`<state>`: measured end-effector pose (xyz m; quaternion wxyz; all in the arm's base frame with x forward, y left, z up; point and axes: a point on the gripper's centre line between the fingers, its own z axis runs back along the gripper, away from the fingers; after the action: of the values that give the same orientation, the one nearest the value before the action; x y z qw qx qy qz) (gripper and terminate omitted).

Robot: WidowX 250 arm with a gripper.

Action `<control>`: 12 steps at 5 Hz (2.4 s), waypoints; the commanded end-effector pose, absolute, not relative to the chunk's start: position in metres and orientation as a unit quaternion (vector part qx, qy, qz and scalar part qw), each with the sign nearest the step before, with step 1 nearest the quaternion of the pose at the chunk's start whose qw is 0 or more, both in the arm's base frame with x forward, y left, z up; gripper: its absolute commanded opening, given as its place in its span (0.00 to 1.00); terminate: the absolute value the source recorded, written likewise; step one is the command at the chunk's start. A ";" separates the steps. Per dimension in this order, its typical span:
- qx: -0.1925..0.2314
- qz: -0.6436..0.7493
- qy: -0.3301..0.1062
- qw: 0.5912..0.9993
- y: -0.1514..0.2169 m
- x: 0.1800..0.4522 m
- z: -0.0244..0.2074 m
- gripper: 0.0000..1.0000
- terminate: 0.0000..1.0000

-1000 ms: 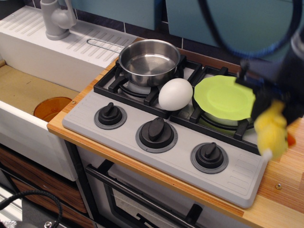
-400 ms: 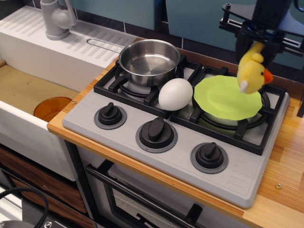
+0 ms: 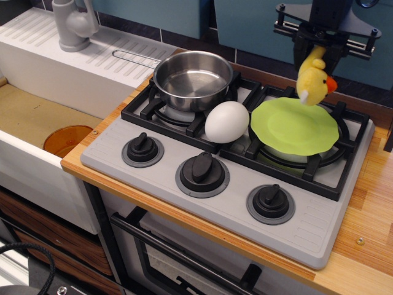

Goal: Put stuffedduck on plate and egg in pot or pan on stove

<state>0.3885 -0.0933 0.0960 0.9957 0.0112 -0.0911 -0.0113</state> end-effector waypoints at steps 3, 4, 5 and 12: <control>0.022 0.015 -0.106 0.994 -0.122 0.371 0.123 1.00 0.00; 0.026 0.025 -0.096 0.995 -0.132 0.357 0.132 1.00 0.00; 0.031 0.026 -0.080 0.996 -0.136 0.346 0.144 1.00 0.00; 0.090 -0.028 -0.116 0.989 -0.071 0.352 0.156 1.00 0.00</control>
<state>0.3470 -0.0703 0.1309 0.9911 0.0979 -0.0840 -0.0325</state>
